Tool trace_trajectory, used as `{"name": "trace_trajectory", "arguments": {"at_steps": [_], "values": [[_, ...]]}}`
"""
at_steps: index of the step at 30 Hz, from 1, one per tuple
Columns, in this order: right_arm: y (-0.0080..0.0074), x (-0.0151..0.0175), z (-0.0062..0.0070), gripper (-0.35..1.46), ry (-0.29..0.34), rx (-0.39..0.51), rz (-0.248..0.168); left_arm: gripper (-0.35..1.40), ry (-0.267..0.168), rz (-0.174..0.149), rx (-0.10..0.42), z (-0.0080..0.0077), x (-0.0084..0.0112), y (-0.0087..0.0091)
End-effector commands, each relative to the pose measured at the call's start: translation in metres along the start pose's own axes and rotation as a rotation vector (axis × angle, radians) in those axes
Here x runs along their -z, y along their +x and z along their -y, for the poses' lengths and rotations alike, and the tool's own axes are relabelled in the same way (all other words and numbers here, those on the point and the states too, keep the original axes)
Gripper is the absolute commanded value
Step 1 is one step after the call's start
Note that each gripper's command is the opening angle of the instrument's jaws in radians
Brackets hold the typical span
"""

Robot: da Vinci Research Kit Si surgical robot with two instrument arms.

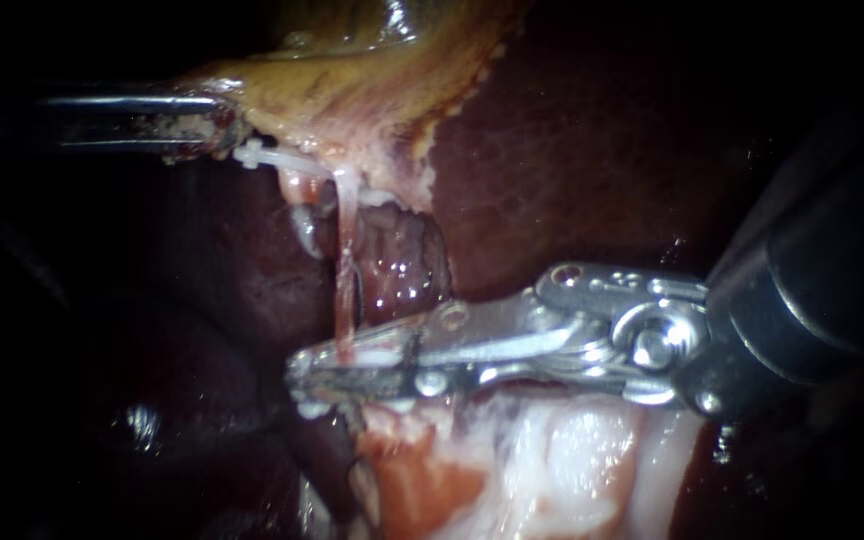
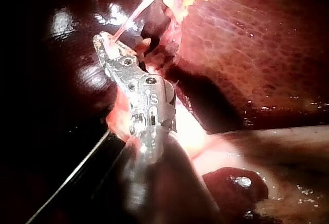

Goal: Going back second clip right tube

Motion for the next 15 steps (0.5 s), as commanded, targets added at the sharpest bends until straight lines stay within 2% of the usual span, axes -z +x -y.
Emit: {"name": "trace_trajectory", "arguments": {"at_steps": [1, 2, 3, 5, 6, 9, 12, 15], "values": [[-0.0001, 0.0, 0.0, -0.35, 0.004, -0.013, -0.006, -0.35, 0.0, 0.0, -0.001, 0.0, 0.0, 0.0], [-0.0001, -0.0001, 0.0, -0.24, 0.009, -0.013, -0.013, -0.35, 0.0, 0.0, -0.001, 0.0, 0.0, 0.0], [-0.0001, -0.0002, -0.0002, -0.01, 0.014, -0.013, -0.023, -0.35, 0.0, 0.0, -0.001, -0.0001, 0.0, 0.0], [-0.0001, -0.0008, -0.0008, 0.34, 0.012, -0.012, -0.031, -0.35, 0.0, 0.0, -0.001, -0.0001, 0.0, 0.0], [-0.0001, -0.0011, -0.0014, 0.43, 0.009, -0.011, -0.032, -0.35, 0.001, -0.001, -0.001, -0.0001, -0.0001, 0.0], [-0.0009, -0.0012, -0.0027, 0.46, -0.031, 0.028, -0.046, -0.35, 0.0, -0.001, -0.001, -0.0001, -0.0001, 0.0], [-0.0018, -0.0009, -0.0042, 0.5, -0.148, 0.099, -0.077, -0.35, 0.0, 0.0, -0.001, -0.0002, -0.0001, 0.0], [-0.0022, 0.0003, -0.0054, 0.5, -0.193, 0.171, -0.077, -0.35, 0.0, 0.0, -0.001, -0.0002, -0.0001, 0.0]]}}
